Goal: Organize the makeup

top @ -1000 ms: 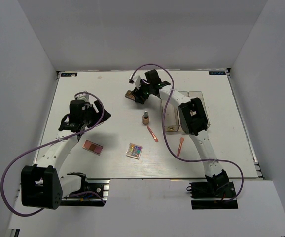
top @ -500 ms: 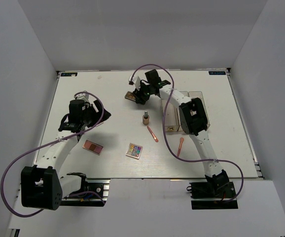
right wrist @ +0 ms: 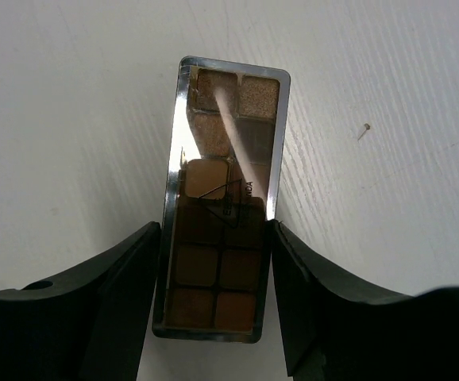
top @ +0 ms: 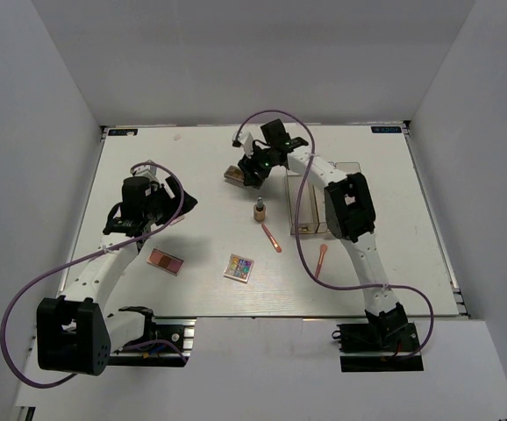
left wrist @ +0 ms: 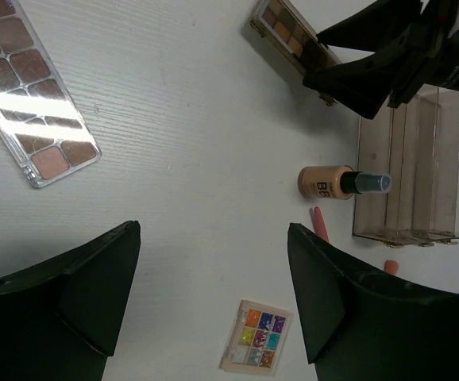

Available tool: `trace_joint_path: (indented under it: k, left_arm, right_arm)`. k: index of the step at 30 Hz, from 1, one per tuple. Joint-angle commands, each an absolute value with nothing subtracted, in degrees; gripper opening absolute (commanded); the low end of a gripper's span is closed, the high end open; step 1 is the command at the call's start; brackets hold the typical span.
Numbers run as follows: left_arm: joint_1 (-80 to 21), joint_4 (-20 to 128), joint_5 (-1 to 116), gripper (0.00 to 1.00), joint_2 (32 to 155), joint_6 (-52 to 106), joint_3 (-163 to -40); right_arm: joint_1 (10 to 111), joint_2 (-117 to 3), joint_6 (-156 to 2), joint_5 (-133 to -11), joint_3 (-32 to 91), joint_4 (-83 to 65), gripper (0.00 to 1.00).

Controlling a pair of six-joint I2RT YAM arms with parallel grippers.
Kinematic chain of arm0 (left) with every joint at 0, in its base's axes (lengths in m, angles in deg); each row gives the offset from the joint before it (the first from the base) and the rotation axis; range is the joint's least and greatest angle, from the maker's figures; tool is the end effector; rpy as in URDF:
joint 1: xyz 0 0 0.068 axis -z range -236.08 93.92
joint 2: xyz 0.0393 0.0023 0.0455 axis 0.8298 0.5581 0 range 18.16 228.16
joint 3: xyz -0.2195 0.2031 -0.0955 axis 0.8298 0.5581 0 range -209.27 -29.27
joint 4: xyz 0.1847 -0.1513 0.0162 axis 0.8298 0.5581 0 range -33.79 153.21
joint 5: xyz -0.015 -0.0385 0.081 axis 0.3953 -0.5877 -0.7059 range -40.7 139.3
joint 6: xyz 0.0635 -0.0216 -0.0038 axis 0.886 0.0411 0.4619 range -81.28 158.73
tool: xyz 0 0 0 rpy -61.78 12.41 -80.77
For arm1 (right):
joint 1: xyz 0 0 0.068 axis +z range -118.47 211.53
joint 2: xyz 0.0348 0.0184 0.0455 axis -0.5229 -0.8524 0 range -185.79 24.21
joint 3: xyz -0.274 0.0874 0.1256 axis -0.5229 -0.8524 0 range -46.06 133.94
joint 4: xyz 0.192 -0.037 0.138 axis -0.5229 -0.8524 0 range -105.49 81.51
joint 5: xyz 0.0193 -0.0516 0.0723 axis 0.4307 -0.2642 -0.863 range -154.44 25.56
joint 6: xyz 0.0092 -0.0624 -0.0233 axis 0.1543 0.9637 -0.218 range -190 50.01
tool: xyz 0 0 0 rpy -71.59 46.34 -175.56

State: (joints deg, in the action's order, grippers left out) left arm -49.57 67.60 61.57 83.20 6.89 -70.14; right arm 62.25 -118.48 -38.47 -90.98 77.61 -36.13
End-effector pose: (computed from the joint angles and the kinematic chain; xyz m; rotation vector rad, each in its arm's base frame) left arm 0.2172 -0.0363 0.2818 -0.3699 2.2113 -0.6053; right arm 0.4828 0.3149 0.1949 -1.3918 1.8821 0.5431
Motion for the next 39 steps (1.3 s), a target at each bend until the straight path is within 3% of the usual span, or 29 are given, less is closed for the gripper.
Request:
trace_joint_path:
  k: [1,13,26,39]
  left_arm:
    - [-49.31,66.05,61.95,0.84,81.36,6.38,-69.53]
    - [-49.31,67.63,59.14,0.84,80.48,5.68,-68.74]
    - [-49.31,64.38,58.96,0.84,83.64,5.15,-67.68]
    - [-48.78,64.38,60.11,0.83,83.82,4.71,-68.3]
  right_arm:
    - [62.02,-110.18,-42.92,-94.93,77.16,-36.18,0.22]
    - [59.74,-96.91,-49.16,-90.29,69.26,-34.42,0.2]
    - [54.99,-72.83,-57.42,-74.04,38.76,-30.91,0.18]
    - [54.91,-73.69,-71.92,-59.35,31.37,-27.91,0.14]
